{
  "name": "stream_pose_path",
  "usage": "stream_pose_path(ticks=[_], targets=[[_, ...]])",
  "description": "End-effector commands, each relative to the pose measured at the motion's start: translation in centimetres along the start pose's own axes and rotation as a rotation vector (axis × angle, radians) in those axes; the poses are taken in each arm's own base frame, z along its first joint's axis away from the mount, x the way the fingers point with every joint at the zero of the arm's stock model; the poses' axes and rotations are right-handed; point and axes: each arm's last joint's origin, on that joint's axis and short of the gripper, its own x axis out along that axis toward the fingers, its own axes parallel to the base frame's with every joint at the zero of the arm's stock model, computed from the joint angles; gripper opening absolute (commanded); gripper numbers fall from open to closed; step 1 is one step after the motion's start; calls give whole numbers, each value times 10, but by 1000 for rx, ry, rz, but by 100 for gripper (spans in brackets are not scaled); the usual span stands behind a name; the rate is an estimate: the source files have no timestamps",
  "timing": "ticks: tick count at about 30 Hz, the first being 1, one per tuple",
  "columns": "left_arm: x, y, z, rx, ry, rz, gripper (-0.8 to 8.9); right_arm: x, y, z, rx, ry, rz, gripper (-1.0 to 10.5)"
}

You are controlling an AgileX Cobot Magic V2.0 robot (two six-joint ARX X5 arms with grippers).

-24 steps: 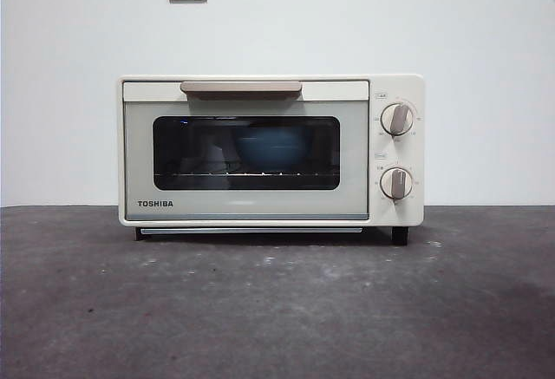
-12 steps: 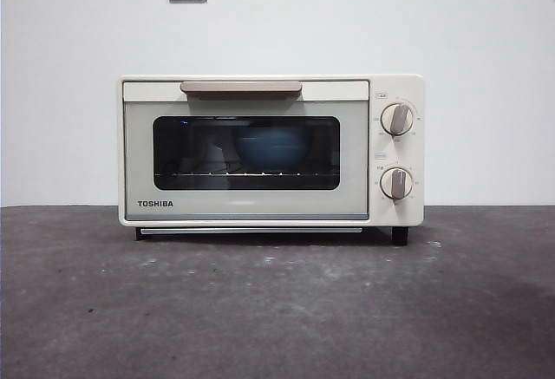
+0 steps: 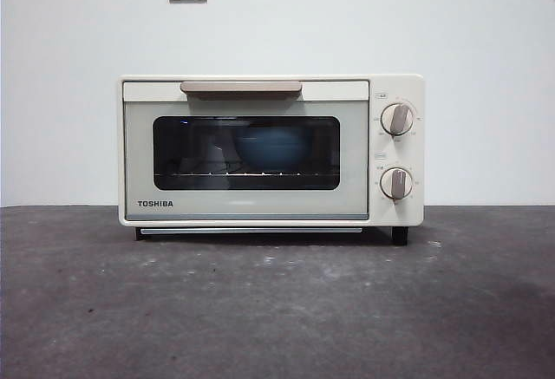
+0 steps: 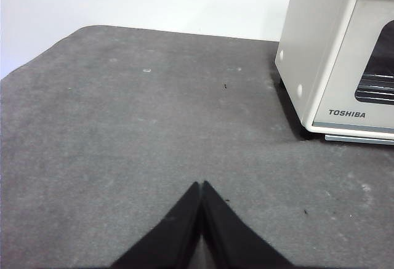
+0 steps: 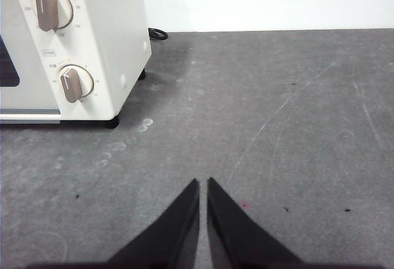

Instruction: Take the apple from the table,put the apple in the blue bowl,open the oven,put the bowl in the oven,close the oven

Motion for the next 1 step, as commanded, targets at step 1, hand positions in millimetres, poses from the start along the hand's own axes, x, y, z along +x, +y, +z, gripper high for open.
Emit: stream_pose_path(ticks=[1], targets=[[2, 1, -8, -9, 25, 5, 7, 0, 0, 0, 2, -8, 0, 5]])
